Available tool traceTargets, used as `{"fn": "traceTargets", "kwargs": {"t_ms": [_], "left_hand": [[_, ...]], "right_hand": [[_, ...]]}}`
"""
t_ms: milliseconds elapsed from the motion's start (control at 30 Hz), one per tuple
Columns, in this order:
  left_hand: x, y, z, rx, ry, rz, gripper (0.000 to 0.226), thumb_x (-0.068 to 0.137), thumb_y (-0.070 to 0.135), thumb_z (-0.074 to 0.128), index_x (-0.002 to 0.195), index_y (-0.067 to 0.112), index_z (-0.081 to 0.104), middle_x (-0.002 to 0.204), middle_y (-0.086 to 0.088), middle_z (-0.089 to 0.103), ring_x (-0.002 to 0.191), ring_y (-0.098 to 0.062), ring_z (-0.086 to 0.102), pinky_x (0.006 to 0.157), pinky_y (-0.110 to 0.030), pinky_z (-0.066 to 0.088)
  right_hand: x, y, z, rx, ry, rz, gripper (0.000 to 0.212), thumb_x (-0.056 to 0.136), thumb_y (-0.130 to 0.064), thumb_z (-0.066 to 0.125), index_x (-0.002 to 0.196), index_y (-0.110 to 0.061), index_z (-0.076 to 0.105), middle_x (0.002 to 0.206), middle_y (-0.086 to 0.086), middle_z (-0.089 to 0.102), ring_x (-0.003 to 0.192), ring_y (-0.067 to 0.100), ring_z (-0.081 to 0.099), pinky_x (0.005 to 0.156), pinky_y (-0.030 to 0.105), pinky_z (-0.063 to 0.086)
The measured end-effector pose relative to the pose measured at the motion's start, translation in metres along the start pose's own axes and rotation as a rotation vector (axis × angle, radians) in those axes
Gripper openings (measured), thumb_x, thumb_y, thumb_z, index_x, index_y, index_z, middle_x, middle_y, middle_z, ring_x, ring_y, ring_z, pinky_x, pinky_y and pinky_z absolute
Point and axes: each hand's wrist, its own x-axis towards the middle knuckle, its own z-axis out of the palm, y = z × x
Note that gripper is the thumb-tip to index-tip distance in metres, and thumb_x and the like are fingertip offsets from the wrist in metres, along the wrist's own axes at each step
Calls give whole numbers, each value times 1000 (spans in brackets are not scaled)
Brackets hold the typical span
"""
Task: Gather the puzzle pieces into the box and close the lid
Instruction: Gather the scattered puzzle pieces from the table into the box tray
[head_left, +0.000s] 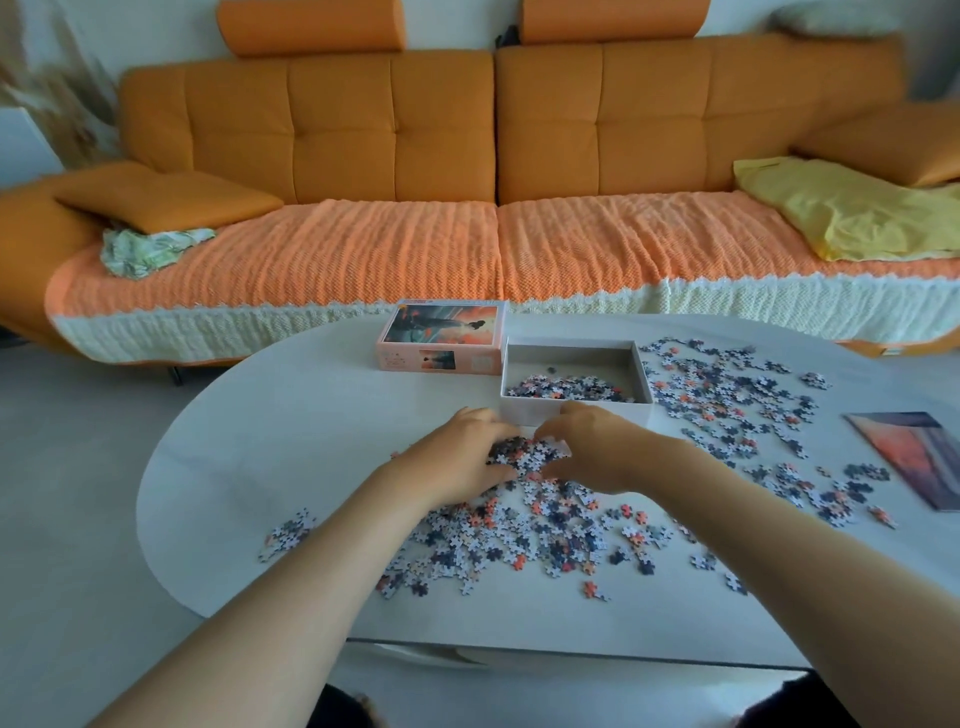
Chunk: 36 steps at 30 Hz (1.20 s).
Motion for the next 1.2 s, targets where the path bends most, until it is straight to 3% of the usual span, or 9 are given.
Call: {"fn": "traceTargets", "kwargs": {"t_ms": [133,433,533,633,767,900,1033,1133,1200], "left_hand": [[9,7,4,23,-10,41,59,88,39,67,142,25,47,126,1,47,123,-16,39,104,-32,37],[18,19,0,-77,64,20,25,86,14,70,110,20,72,103,3,67,92,-12,61,82,-23,47],[20,21,-3,-125,95,2,20,86,13,71,105,19,73,99,3,69,86,-10,62,76,-19,47],[25,23,-11,-187,139,10,18,88,15,70,105,18,73,94,5,68,76,-2,58,65,-9,40],[39,28,-25,-258,270,33,18,89,19,69,107,19,73,90,11,64,80,1,57,69,-5,38],[60,32,-29,-247,397,43,17,90,22,68,106,24,73,93,12,68,80,-4,60,75,-25,52],[73,21,-16,-14,386,40,25,93,29,63,116,27,70,109,4,67,104,-18,55,88,-38,48],[73,11,-12,42,357,39,31,95,30,59,124,23,66,116,-1,64,115,-24,49,97,-41,42],[71,10,-13,43,380,78,31,95,29,60,123,20,66,116,0,64,113,-23,49,99,-38,39]], "right_hand": [[-2,1,3,-28,0,4,61,87,-50,63,138,-21,46,136,5,42,113,23,52,96,35,46],[1,1,4,116,134,44,26,85,-30,71,110,-21,72,104,-3,69,89,14,61,75,22,49],[1,5,0,187,146,77,19,83,-23,73,102,-22,74,94,-2,71,74,12,62,61,19,47],[-1,7,-11,213,168,74,17,84,-23,73,101,-21,75,93,-2,71,71,13,64,65,23,53],[1,17,-30,198,293,38,14,87,-24,71,99,-19,75,84,-2,71,69,15,62,67,28,53],[15,31,-35,236,478,60,12,87,-21,68,96,-22,75,77,-2,69,70,17,62,58,24,49],[23,42,-28,96,370,133,17,96,-28,54,93,-28,70,72,-1,65,64,18,60,53,30,49],[20,44,-27,115,353,120,23,98,-29,50,111,-28,70,81,-5,65,62,10,55,54,28,43],[19,43,-30,149,437,88,23,97,-26,54,112,-25,72,97,-1,70,75,15,61,66,30,50]]}}
